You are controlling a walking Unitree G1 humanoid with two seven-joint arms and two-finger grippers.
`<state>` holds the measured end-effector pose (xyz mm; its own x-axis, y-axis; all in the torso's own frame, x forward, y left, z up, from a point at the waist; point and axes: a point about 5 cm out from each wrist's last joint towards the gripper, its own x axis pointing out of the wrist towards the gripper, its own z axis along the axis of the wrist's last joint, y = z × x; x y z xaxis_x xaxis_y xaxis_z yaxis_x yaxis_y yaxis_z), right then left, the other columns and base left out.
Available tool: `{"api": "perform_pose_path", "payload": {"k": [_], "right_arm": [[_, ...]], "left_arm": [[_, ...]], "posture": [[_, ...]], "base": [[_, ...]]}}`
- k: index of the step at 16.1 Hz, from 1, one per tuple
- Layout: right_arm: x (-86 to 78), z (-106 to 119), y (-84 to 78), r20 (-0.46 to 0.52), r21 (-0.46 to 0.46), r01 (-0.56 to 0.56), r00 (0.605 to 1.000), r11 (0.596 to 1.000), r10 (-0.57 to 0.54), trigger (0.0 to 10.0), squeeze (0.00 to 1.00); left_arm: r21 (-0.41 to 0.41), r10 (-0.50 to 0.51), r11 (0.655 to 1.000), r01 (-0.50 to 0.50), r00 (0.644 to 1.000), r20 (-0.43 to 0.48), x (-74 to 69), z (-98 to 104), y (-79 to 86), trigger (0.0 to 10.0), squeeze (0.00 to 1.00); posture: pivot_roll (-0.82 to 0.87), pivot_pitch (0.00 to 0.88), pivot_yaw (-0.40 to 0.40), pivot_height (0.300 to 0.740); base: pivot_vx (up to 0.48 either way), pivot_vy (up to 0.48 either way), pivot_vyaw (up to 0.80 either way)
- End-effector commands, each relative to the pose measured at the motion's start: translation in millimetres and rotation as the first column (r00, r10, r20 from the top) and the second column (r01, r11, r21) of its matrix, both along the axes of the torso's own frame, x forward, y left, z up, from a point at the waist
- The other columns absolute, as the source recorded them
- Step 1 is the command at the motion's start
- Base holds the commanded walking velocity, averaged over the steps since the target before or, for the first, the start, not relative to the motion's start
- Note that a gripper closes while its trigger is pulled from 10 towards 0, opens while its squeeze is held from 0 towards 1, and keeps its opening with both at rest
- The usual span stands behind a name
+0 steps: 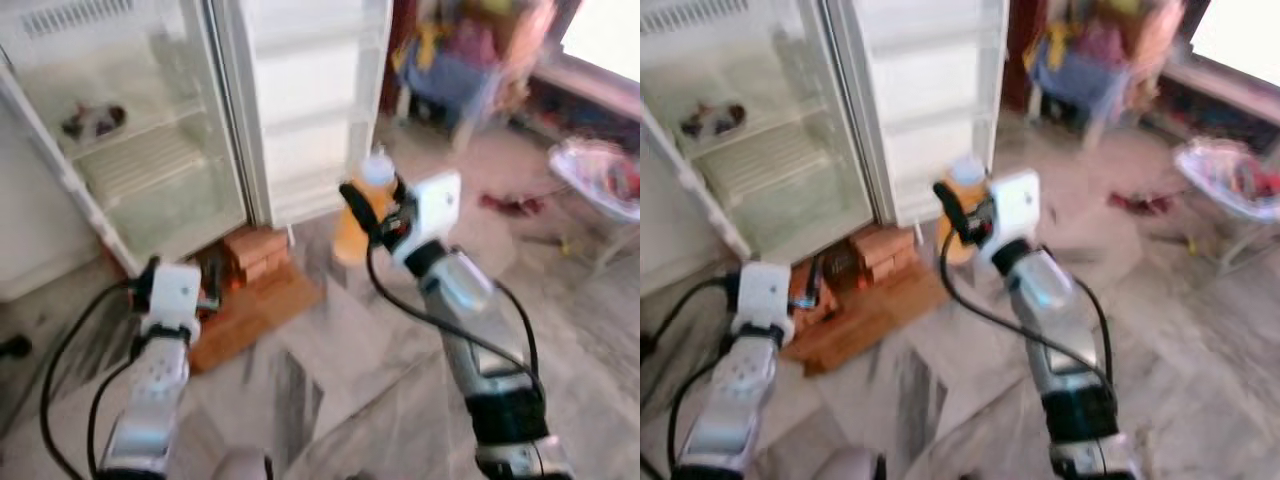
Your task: Restocking fridge
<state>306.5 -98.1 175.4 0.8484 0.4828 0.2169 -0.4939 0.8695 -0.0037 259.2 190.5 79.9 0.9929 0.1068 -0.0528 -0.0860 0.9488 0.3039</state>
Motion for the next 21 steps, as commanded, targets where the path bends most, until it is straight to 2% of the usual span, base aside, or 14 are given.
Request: {"api": "perform_pose_path", "payload": {"k": [1, 7, 8, 11, 16, 21], "right_arm": [[-1.0, 10.0, 6.9, 0.040, 0.003, -0.026, 0.999, 1.000, 0.026, 10.0, 0.00], [-2.6, 10.2, 7.4, 0.037, 0.002, -0.032, 0.999, 0.999, 0.032, 10.0, 0.00], [-2.2, 10.5, 6.8, 0.034, 0.009, -0.027, 0.999, 1.000, 0.027, 10.0, 0.00], [-1.6, 12.0, 6.7, 0.041, 0.001, -0.029, 0.999, 1.000, 0.028, 10.0, 0.00], [-2.1, 12.7, 7.2, 0.045, 0.002, -0.028, 0.999, 1.000, 0.028, 10.0, 0.00], [-1.4, 14.4, 7.9, 0.049, 0.016, -0.026, 0.998, 1.000, 0.026, 10.0, 0.00]], "left_arm": [[0.005, 0.037, 0.999, -0.037, 0.999, -0.002, -0.9, 1.1, 8.0, 10.0, 0.00], [0.028, 0.071, 0.997, -0.071, 0.997, -0.001, -1.5, 0.4, 12.2, 10.0, 0.00], [-0.002, 0.073, 0.997, -0.073, 0.997, -0.001, -1.6, 0.0, 11.4, 10.0, 0.00], [-0.020, 0.087, 0.996, -0.087, 0.996, -0.004, -1.6, -0.9, 10.9, 10.0, 0.00], [-0.011, 0.095, 0.995, -0.095, 0.995, -0.013, -0.2, -1.9, 10.1, 10.0, 0.00], [-0.004, 0.105, 0.994, -0.105, 0.994, -0.015, 1.0, -0.7, 10.5, 10.0, 0.00]], "posture": [[0.10, 0.089, -0.057, 0.740], [0.09, 0.090, -0.066, 0.740], [0.09, 0.089, -0.066, 0.740], [0.09, 0.090, -0.067, 0.740], [0.09, 0.089, -0.068, 0.740], [0.09, 0.090, -0.061, 0.740]], "base": [[0.465, 0.000, 0.00], [0.470, 0.000, 0.07], [0.472, 0.000, 0.00], [0.475, 0.000, 0.00], [0.480, 0.000, 0.64], [0.480, 0.000, 0.00]]}}
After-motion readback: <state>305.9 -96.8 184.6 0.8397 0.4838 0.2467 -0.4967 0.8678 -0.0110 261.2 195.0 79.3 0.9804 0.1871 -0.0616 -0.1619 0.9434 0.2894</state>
